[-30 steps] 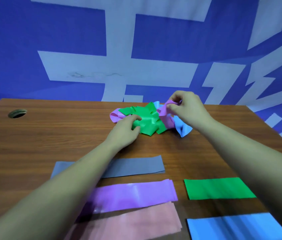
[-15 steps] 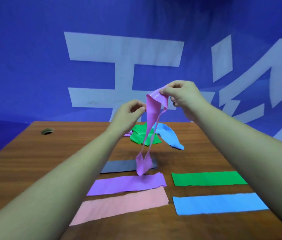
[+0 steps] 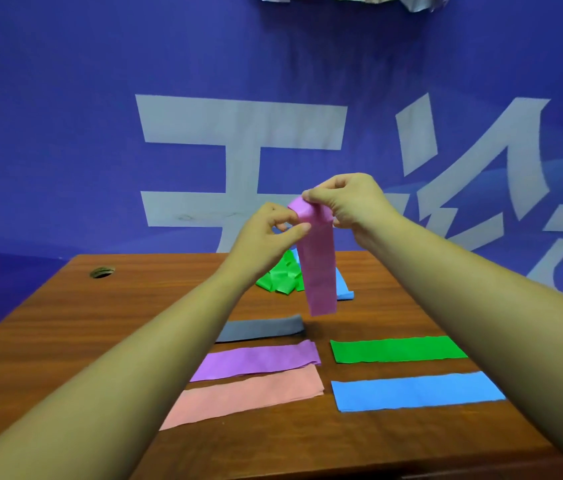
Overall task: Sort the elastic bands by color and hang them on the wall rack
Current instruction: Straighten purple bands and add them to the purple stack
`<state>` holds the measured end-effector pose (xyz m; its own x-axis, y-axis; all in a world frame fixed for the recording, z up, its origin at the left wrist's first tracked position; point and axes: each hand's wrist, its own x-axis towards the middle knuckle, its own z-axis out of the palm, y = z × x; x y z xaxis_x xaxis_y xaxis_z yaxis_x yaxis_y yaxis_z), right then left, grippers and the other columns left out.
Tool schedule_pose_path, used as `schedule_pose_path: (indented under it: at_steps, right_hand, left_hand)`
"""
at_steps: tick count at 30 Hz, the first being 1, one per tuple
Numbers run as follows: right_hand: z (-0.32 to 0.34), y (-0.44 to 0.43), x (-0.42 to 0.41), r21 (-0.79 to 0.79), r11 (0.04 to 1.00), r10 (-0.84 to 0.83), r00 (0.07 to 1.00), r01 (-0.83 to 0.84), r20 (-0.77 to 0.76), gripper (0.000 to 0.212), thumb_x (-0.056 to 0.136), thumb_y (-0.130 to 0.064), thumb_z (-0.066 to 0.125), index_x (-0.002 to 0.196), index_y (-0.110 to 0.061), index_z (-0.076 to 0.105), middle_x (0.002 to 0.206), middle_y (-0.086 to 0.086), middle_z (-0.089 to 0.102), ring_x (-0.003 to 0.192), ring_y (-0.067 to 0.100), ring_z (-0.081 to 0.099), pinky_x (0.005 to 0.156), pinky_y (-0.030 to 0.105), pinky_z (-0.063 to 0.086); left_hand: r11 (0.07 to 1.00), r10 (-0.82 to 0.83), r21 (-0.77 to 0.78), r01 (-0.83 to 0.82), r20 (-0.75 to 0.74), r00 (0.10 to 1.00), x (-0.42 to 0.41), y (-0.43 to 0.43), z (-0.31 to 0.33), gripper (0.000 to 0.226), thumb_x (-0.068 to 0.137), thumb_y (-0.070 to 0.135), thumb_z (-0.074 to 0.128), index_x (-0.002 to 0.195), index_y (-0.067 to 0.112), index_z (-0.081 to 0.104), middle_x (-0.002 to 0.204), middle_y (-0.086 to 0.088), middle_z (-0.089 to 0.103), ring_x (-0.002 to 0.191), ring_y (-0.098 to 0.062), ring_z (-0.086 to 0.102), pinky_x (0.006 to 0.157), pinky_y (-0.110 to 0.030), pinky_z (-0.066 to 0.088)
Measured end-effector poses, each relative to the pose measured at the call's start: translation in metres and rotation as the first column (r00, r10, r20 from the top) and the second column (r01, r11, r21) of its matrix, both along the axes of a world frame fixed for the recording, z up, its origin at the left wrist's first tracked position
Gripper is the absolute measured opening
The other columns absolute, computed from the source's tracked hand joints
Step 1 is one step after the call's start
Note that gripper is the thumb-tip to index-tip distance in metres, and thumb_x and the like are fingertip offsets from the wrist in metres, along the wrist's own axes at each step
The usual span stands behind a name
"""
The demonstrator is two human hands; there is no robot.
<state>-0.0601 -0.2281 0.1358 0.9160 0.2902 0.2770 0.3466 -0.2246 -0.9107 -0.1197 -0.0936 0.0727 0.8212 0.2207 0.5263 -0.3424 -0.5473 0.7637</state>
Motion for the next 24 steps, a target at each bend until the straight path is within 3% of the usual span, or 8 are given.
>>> schedule_pose_path:
  at_steps: [3,5,8,11,14,16,20,24]
  right_hand:
    - [0.0,-0.006,-0.001,0.056,0.998,0.023,0.995,-0.018,-0.095,0.022,0.081,-0.031,0.074,0.072,-0.019,0.058,0.066,0.002,0.06,0.06,0.016,0.055,0.066,0.031,0.042]
    - [-0.001,-0.011,-0.003,0.122,0.987,0.123,0.981,-0.105,-0.148,0.026,0.085,-0.036,0.07,0.082,-0.018,0.051,0.067,0.002,0.06,0.059,0.017,0.056,0.068,0.034,0.043]
    - [-0.005,-0.016,-0.007,0.221,0.951,0.255,0.951,-0.215,-0.175,0.03,0.083,-0.021,0.074,0.101,-0.013,0.052,0.083,0.009,0.064,0.074,0.023,0.062,0.073,0.035,0.05]
    - [-0.005,-0.016,-0.013,0.159,0.961,0.243,0.966,-0.227,-0.092,0.031,0.082,-0.004,0.072,0.112,-0.008,0.063,0.095,0.011,0.067,0.078,0.016,0.067,0.071,0.028,0.054]
    - [-0.004,-0.013,-0.013,0.151,0.962,0.234,0.972,-0.227,-0.033,0.018,0.084,-0.001,0.07,0.102,-0.003,0.069,0.092,0.009,0.067,0.08,0.016,0.066,0.075,0.03,0.056]
    - [-0.004,-0.012,-0.013,0.151,0.96,0.244,0.969,-0.237,-0.034,0.014,0.085,-0.004,0.07,0.099,-0.004,0.071,0.09,0.008,0.068,0.081,0.017,0.066,0.081,0.034,0.057]
    - [-0.004,-0.013,-0.017,-0.038,0.959,0.281,0.957,-0.279,0.067,0.015,0.083,-0.022,0.075,0.095,-0.013,0.074,0.086,0.001,0.073,0.077,0.011,0.066,0.071,0.027,0.055]
    - [-0.002,-0.009,-0.02,-0.235,0.966,0.179,0.934,-0.107,0.31,0.012,0.086,-0.028,0.072,0.092,-0.019,0.076,0.075,-0.009,0.069,0.069,0.001,0.061,0.064,0.022,0.047]
  left_hand:
    - [0.985,-0.055,-0.16,0.061,0.037,0.998,-0.005,-0.004,0.009,0.016,0.093,0.014,0.063,0.103,0.004,0.071,0.093,-0.005,0.067,0.074,0.005,0.056,0.071,-0.007,0.043]
    - [0.976,-0.062,-0.204,0.072,0.056,0.997,-0.008,-0.004,0.015,0.015,0.095,0.015,0.06,0.1,0.005,0.071,0.087,-0.002,0.066,0.073,0.001,0.056,0.07,-0.013,0.046]
    - [0.97,-0.036,-0.238,0.05,0.062,0.997,-0.005,0.003,0.02,0.007,0.094,0.021,0.063,0.091,0.017,0.068,0.083,0.003,0.068,0.079,-0.007,0.062,0.076,-0.027,0.053]
    - [0.939,-0.049,-0.336,0.073,0.078,0.996,-0.006,0.008,0.019,0.012,0.09,0.024,0.069,0.094,0.023,0.057,0.084,-0.003,0.072,0.086,-0.014,0.067,0.081,-0.036,0.056]
    - [0.94,-0.168,-0.287,0.182,0.073,0.983,-0.011,0.012,0.017,0.027,0.087,0.013,0.071,0.108,0.024,0.058,0.094,-0.015,0.07,0.091,-0.017,0.065,0.086,-0.033,0.054]
    - [0.971,-0.13,-0.193,0.14,0.064,0.989,-0.014,0.013,0.018,0.023,0.086,0.008,0.071,0.106,0.018,0.065,0.098,-0.011,0.07,0.092,-0.016,0.065,0.084,-0.028,0.056]
    - [0.972,-0.065,-0.216,0.087,0.107,0.992,-0.02,0.016,0.022,0.014,0.088,0.003,0.068,0.101,0.008,0.069,0.09,0.001,0.071,0.077,0.003,0.063,0.067,-0.011,0.047]
    - [0.976,-0.05,-0.208,0.07,0.098,0.994,-0.022,0.021,0.02,0.011,0.089,0.015,0.069,0.099,0.017,0.073,0.086,0.005,0.071,0.082,0.0,0.064,0.072,-0.012,0.049]
